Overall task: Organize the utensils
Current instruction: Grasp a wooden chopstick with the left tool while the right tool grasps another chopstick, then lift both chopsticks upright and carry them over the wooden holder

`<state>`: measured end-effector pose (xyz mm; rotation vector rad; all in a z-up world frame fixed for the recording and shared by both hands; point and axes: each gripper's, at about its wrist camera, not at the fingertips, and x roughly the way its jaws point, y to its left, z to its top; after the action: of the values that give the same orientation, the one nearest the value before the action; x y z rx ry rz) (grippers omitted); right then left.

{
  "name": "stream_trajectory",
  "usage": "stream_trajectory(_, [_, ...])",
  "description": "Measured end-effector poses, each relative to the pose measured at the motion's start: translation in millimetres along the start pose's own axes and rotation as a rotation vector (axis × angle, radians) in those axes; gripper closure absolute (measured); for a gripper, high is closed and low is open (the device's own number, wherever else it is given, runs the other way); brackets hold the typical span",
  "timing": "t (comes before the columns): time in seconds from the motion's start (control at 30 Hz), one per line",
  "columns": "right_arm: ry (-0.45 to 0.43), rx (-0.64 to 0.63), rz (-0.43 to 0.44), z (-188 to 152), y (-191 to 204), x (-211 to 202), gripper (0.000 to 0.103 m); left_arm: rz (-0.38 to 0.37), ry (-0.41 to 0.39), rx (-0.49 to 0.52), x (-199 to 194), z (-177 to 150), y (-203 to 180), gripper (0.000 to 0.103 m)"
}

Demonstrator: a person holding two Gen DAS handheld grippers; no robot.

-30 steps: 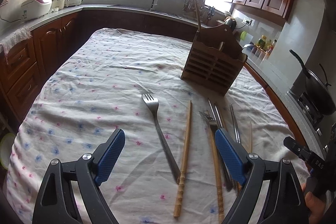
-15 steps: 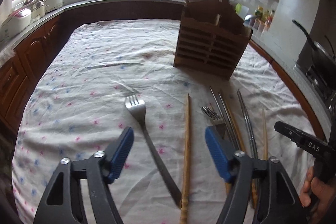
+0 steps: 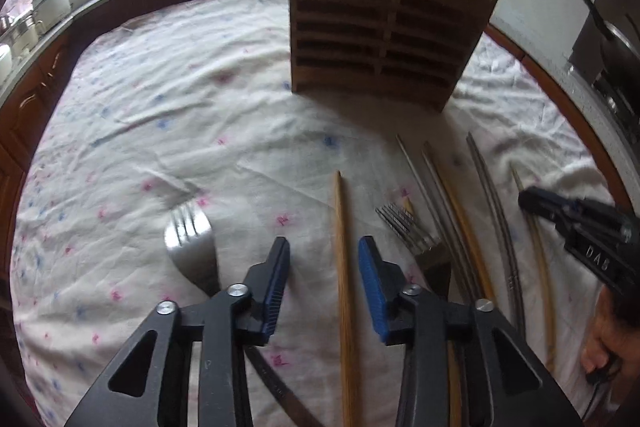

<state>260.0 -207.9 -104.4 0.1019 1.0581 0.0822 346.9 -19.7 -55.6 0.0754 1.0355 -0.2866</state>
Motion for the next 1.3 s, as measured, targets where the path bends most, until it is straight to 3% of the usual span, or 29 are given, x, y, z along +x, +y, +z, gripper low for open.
stream_trajectory(0.13, [0.019,0.046,0.070,2.0,-5.5,-1.2,0.091,0.008,-0.005,0.004,-0.1,-3.4,-5.7,0.084])
stream_trajectory(0.27, [0.009,0.065,0.062,-4.8,-7.5,-4.0,0.091,-0.038,0.011,-0.039,-4.2,-7.7,-3.1,0.085])
stream_trajectory(0.4, [0.006,0.064,0.042,0.9,-4.4,-0.6,0.091,-0.023,0.015,-0.047,-2.0,1.4,2.9,0.084])
stream_trajectory(0.6, [0.008,0.016,0.000,6.9,4.5,4.2,0.090,0.002,0.022,0.031,9.5,12.4,-10.0,0.084])
stream_trajectory(0.63, [0.007,0.016,-0.007,7.1,4.0,4.4,0.094,0.001,0.017,0.042,10.5,12.3,-11.3,0.086])
stream_trajectory(0.77, [0.012,0.053,0.044,7.6,-0.9,1.0,0.098,-0.001,0.001,0.064,11.1,10.6,-12.1,0.098])
stream_trajectory(0.87, [-0.019,0.059,0.078,5.4,-0.3,-15.4,0.098,-0.031,0.002,0.034,6.0,10.4,-8.3,0.099])
stream_trajectory(1.1, [-0.144,0.080,0.151,5.5,0.0,-75.7,0.098,-0.124,-0.103,-0.068,-44.9,0.0,6.6,0.099])
stream_trajectory(1.3, [-0.273,0.094,0.176,1.4,-2.3,-128.2,0.098,-0.217,-0.238,-0.103,-113.7,-19.3,19.4,0.099])
